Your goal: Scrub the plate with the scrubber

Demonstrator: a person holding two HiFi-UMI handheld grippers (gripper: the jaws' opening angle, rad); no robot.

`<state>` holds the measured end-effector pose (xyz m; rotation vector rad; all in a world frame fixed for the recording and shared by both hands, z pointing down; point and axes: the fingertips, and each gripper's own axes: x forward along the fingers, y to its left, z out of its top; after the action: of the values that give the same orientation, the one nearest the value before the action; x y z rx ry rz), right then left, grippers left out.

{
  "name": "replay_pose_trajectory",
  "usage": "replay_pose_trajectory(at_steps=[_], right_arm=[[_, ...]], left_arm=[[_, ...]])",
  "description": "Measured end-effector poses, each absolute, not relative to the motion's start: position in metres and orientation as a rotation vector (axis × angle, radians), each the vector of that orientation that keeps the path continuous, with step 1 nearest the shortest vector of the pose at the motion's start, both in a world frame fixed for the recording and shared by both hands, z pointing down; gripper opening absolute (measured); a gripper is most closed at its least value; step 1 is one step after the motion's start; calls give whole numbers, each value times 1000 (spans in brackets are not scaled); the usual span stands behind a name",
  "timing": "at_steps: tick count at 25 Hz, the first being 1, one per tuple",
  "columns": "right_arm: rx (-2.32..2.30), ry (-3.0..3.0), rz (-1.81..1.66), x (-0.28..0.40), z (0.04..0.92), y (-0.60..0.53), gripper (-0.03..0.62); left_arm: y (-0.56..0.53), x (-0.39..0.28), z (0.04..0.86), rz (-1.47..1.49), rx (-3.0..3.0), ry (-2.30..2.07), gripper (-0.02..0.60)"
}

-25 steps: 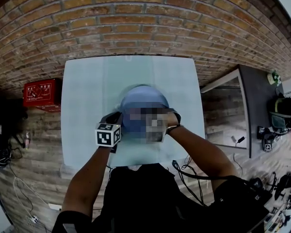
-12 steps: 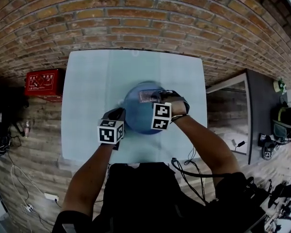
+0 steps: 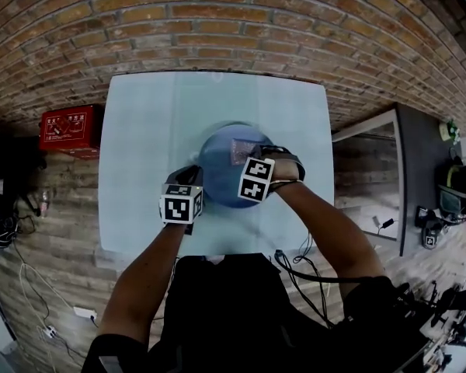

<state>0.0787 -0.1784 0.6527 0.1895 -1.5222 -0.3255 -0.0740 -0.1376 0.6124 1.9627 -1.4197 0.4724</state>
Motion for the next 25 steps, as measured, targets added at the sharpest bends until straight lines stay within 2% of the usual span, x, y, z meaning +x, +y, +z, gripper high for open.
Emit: replay_pose_trajectory(at_steps=[12, 25], right_arm=[[295, -1521, -21, 92, 655, -136, 71], [326, -1541, 114, 78, 655, -91, 71]], left_arm=[[-137, -73, 612, 507, 2007, -1416, 51], [-138, -71, 613, 495, 2009, -1378, 52]])
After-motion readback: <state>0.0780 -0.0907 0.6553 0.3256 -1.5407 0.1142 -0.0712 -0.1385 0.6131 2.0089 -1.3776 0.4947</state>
